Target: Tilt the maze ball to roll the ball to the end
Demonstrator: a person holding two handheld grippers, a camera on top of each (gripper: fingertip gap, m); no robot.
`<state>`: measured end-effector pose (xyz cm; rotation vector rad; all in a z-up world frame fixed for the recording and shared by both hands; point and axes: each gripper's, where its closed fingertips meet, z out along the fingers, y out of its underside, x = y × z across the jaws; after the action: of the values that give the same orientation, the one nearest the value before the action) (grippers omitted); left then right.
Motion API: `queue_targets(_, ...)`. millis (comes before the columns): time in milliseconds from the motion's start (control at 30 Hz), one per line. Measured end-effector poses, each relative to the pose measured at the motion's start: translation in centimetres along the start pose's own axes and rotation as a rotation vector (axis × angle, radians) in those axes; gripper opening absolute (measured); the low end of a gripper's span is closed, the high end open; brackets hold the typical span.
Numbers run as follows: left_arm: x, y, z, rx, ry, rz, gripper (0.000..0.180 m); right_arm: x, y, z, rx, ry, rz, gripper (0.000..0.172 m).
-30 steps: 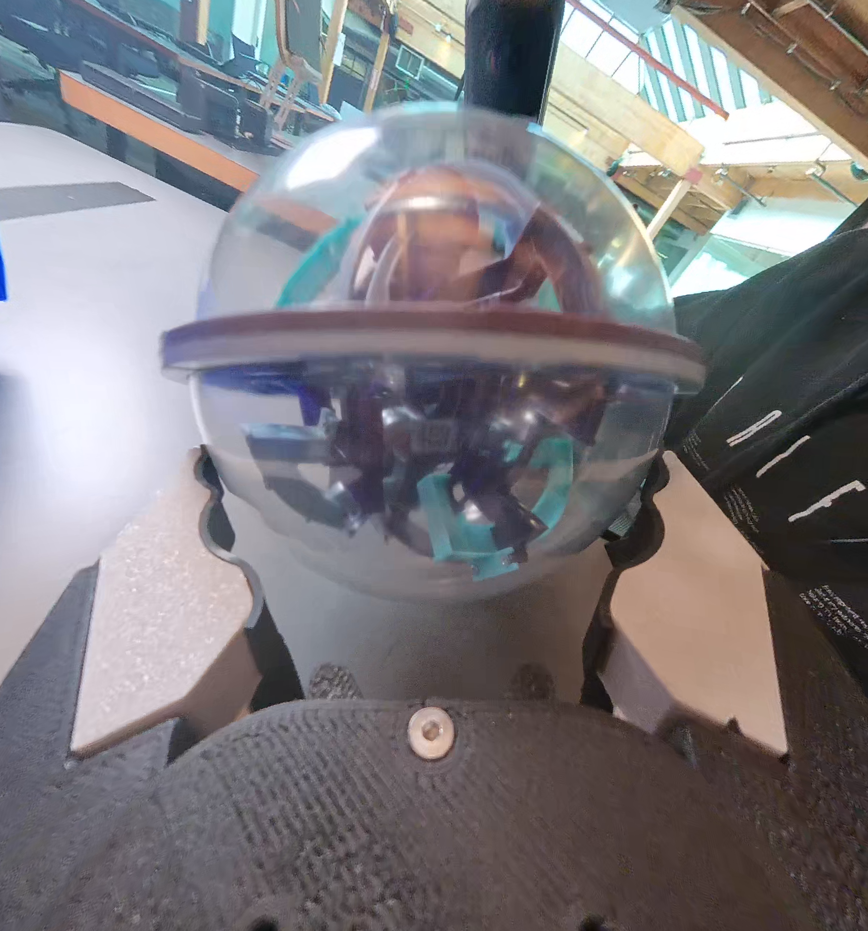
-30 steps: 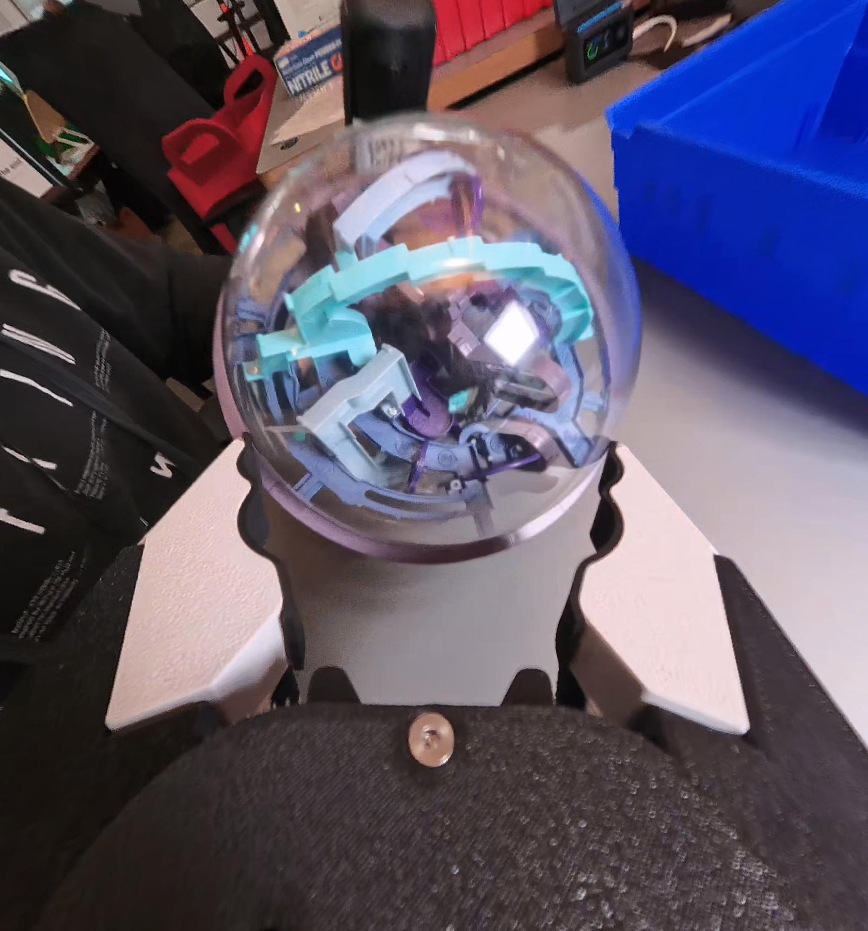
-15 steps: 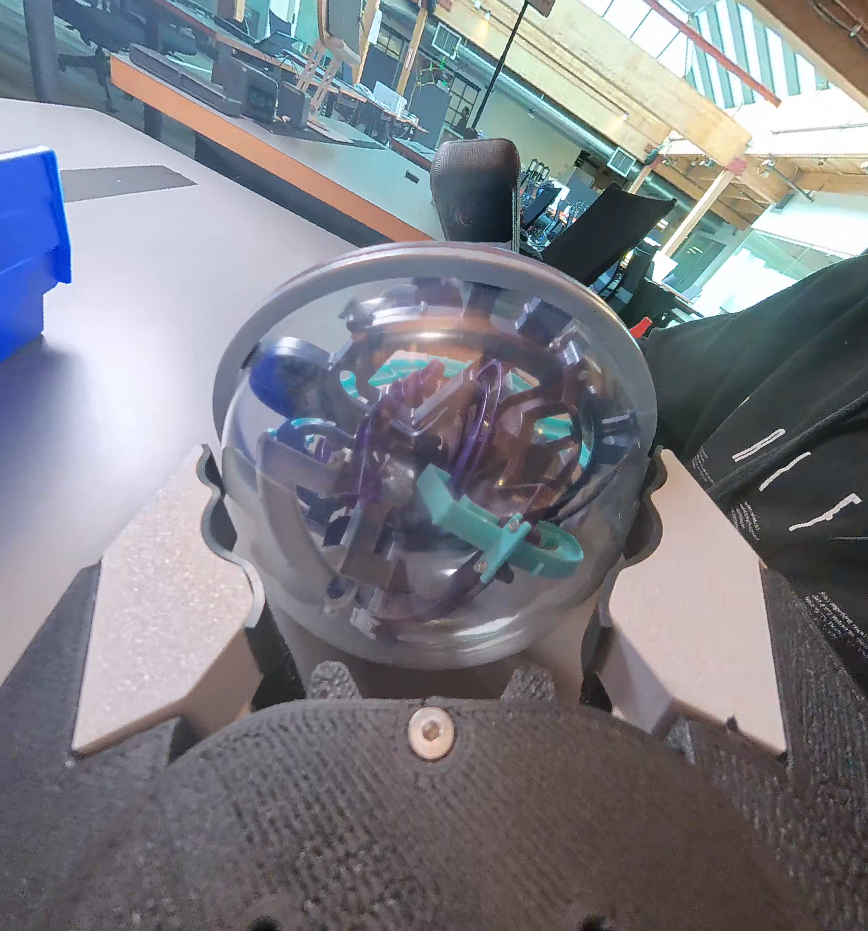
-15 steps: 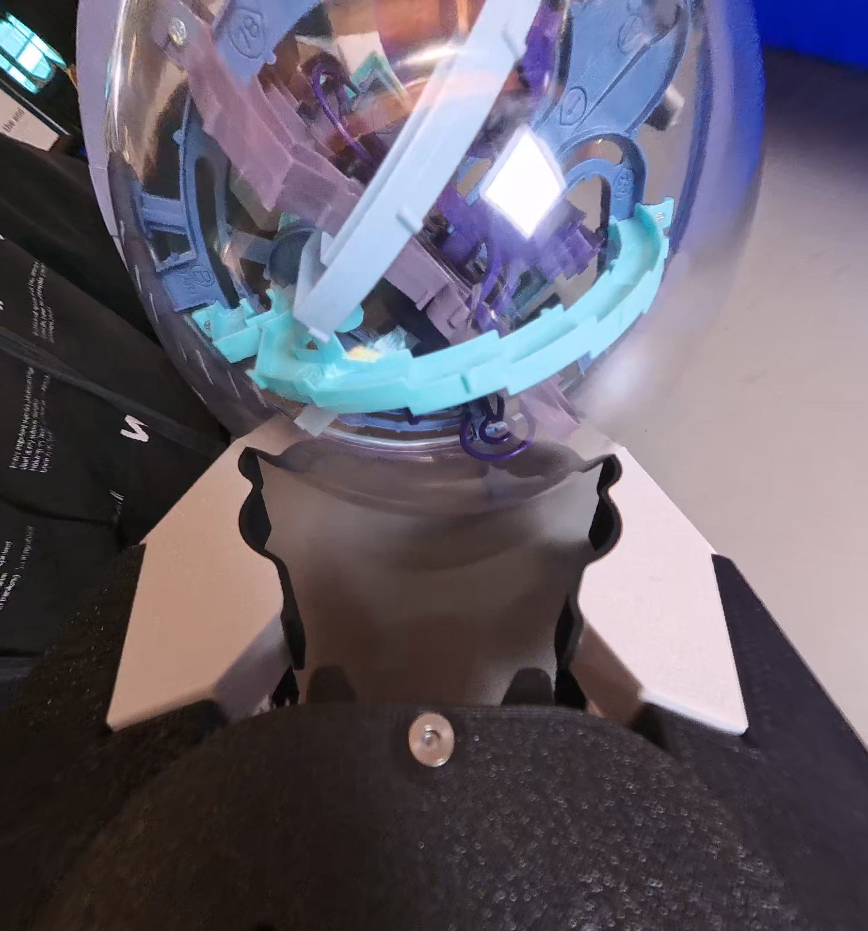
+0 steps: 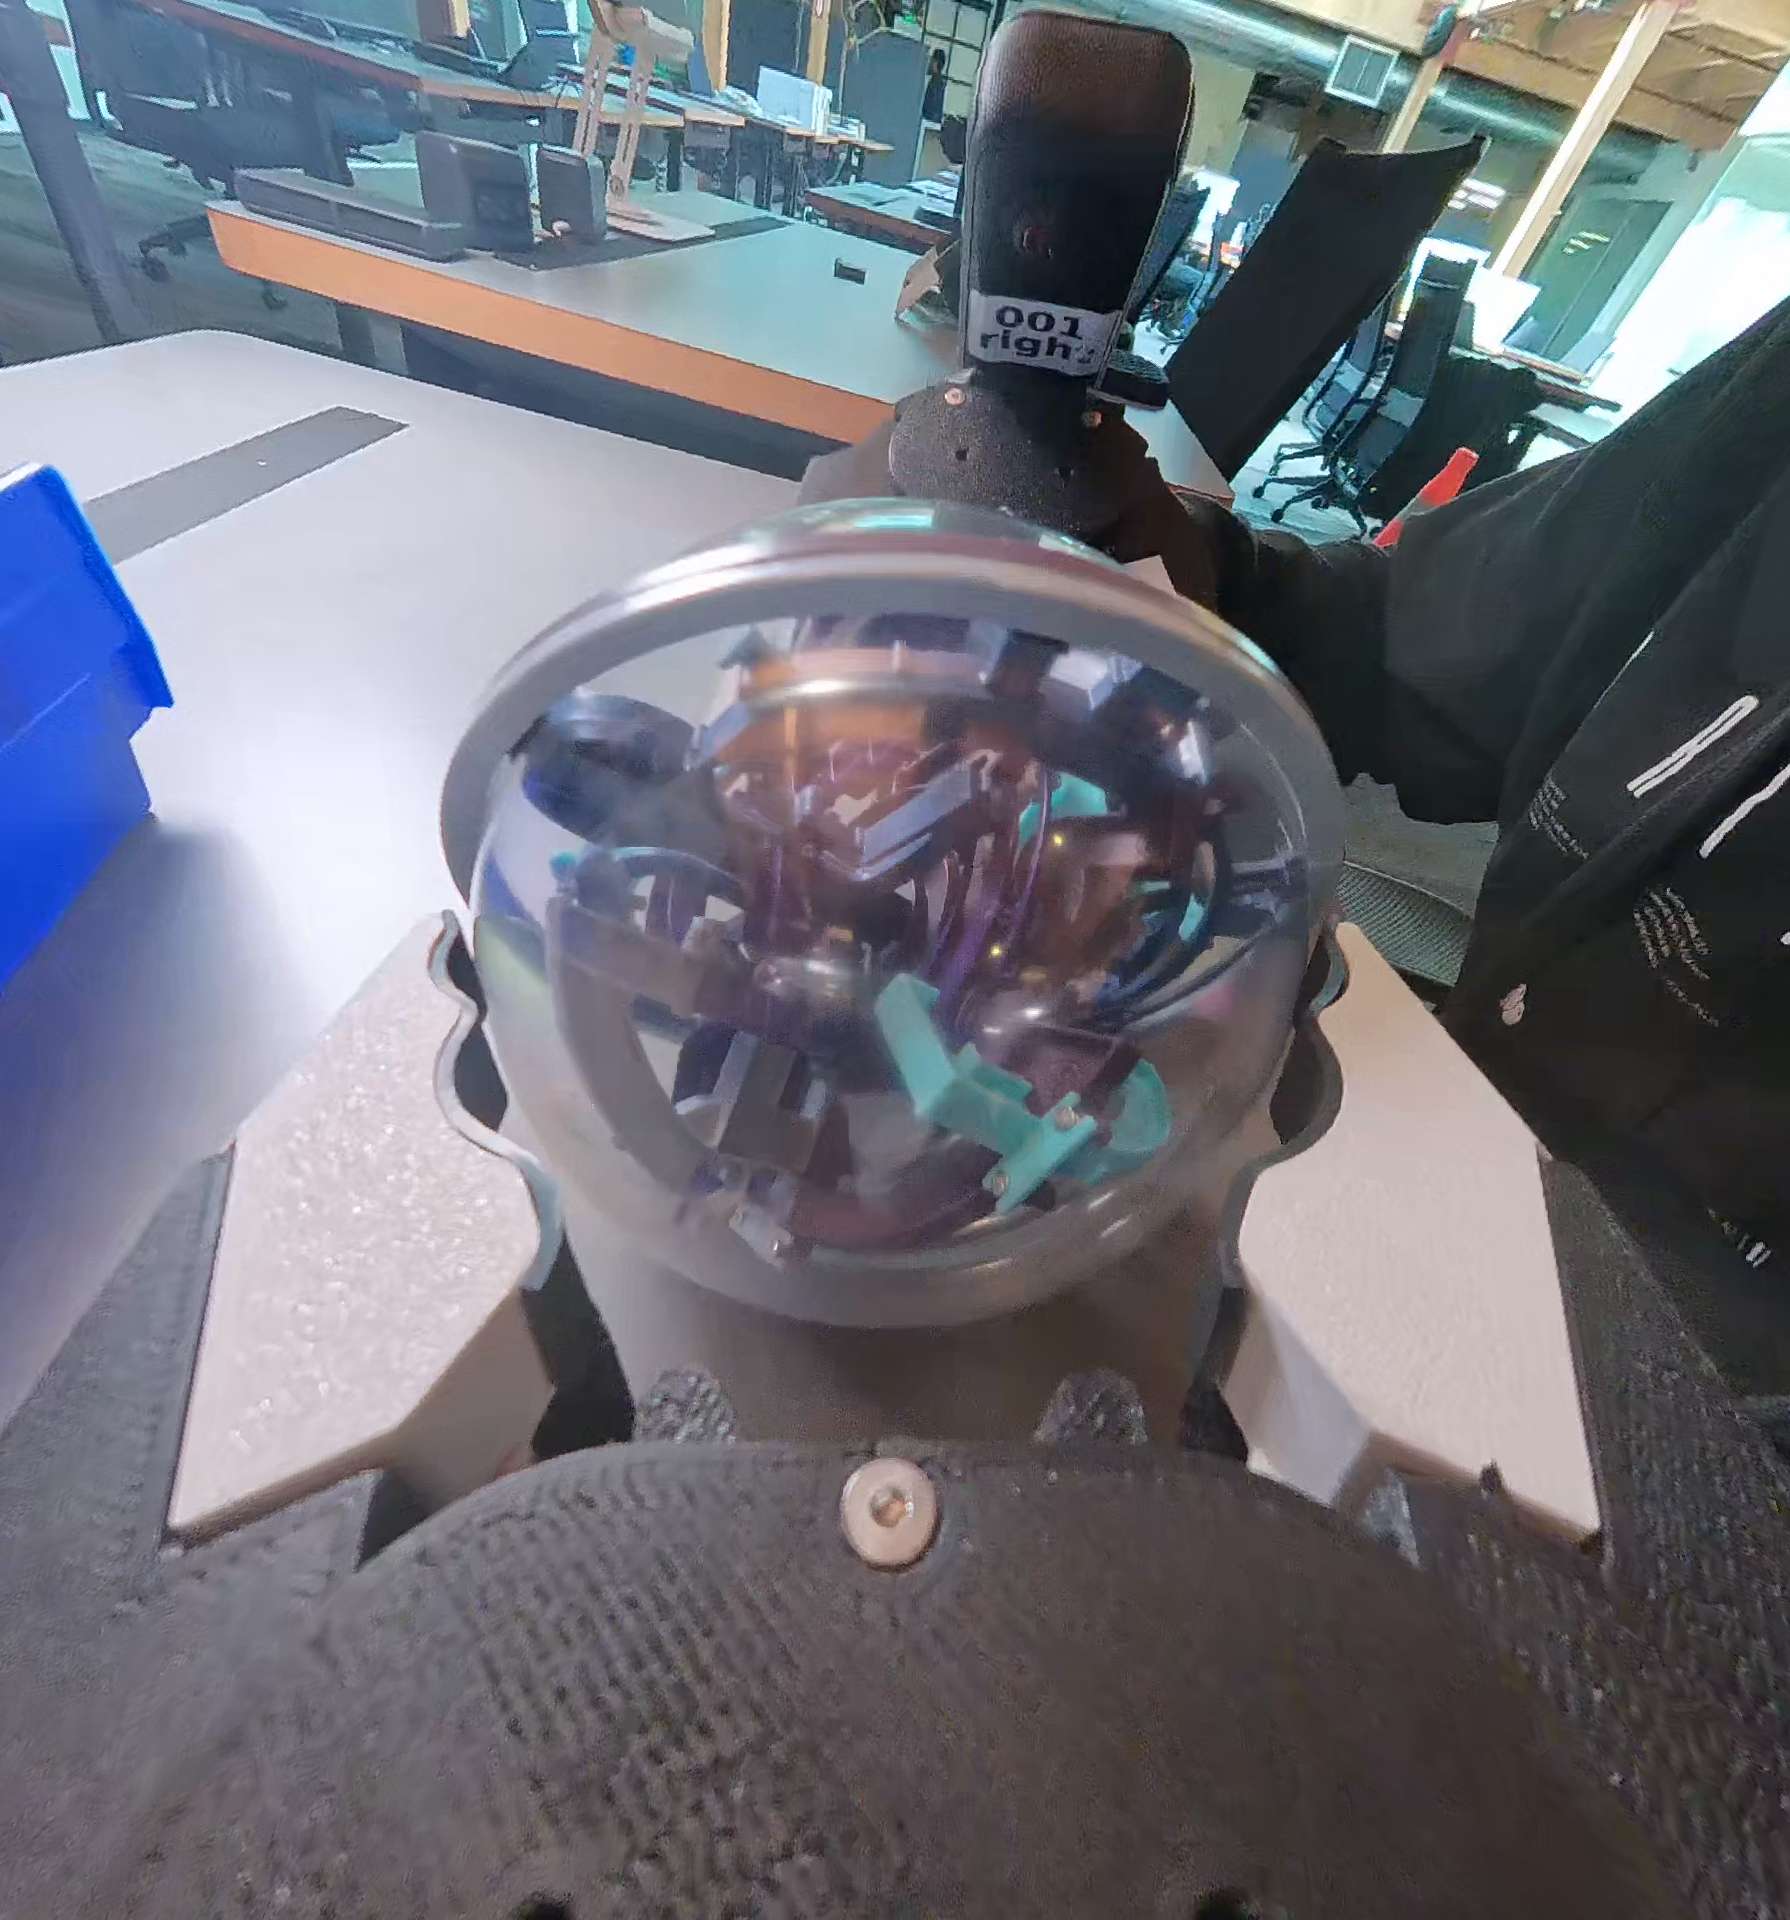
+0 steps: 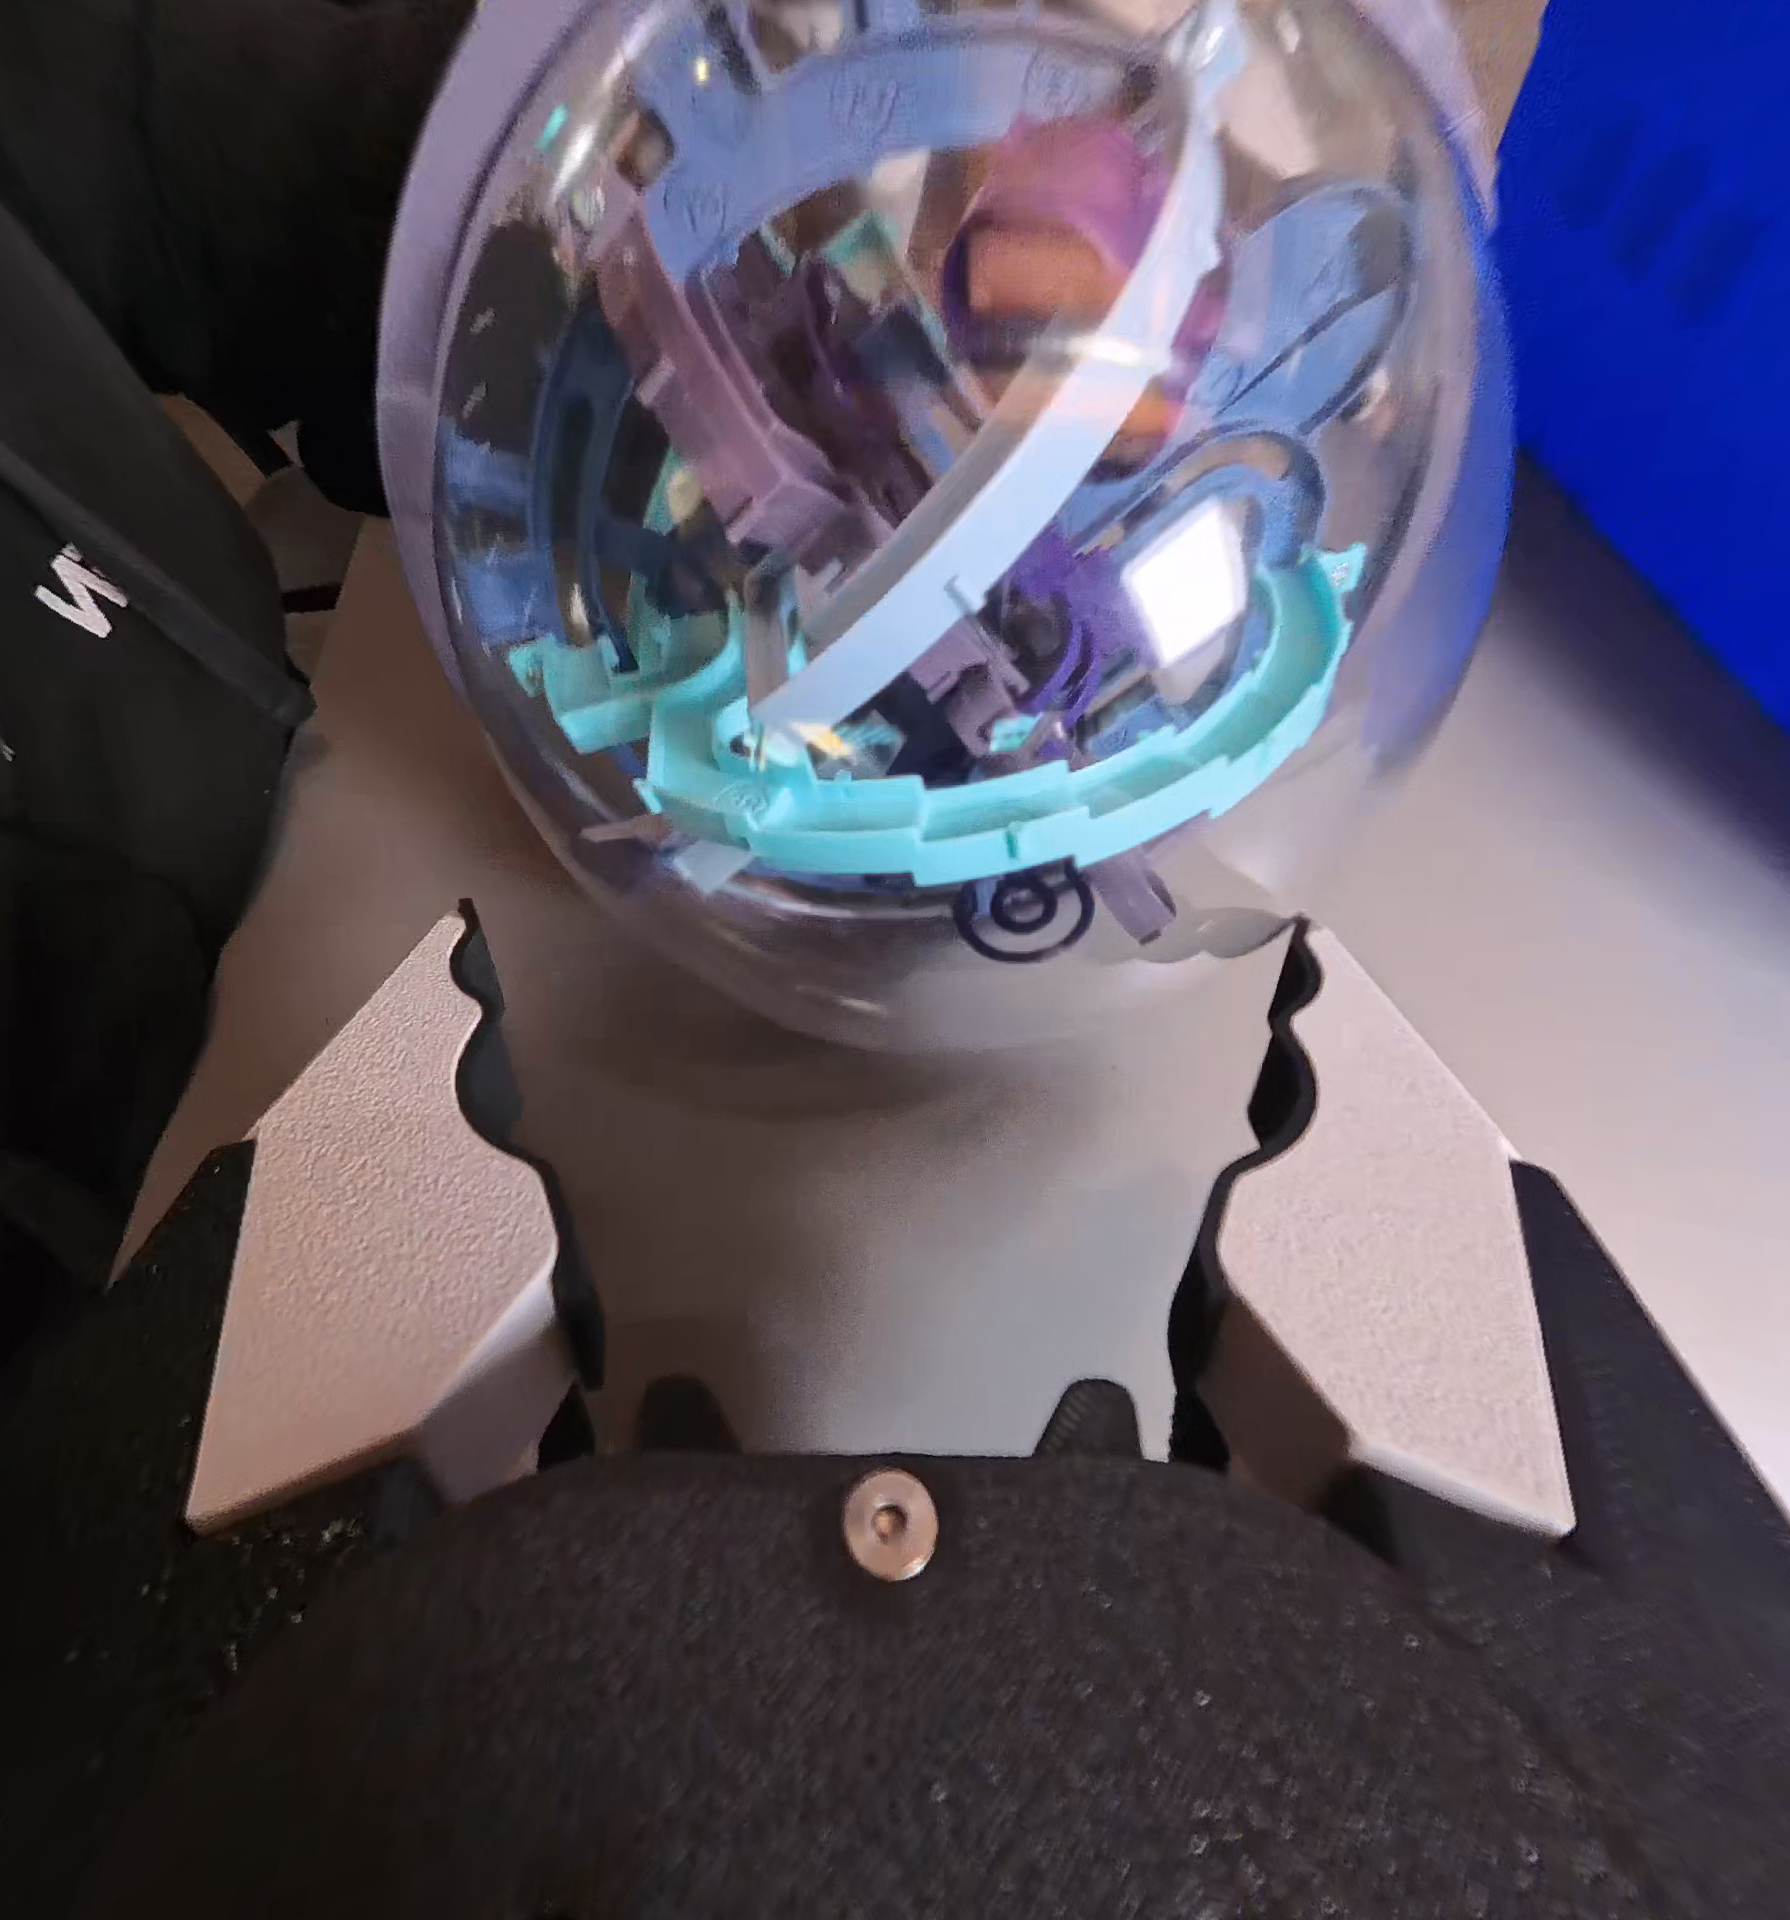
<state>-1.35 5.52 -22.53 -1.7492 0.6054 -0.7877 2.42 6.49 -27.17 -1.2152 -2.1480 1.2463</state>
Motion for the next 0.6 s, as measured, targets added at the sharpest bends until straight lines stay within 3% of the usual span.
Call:
queue_targets(333, 0.1, -2.6, 0.8, 0.113, -0.025, -0.044, 0.134, 0.5, -0.1, -0.5, 0.1, 0.023, 0.078, 0.137)
queue_targets(433, 1.1, -3.6, -0.1, 0.154, -0.012, -0.026, 0.146, 0.5, 0.3, -0.8, 0.125, -0.008, 0.127, 0.131)
queue_targets(500, 0.8, -2.7, -0.9, 0.116, -0.064, 0.021, 0.151, 0.7, 0.7, -1.0, 0.128, -0.008, 0.143, 0.126)
queue_targets(600, 0.1, 1.0, 0.4, -0.02, -0.101, -0.015, 0.156, 0.9, 1.2, -0.8, 0.121, -0.008, 0.151, 0.123)
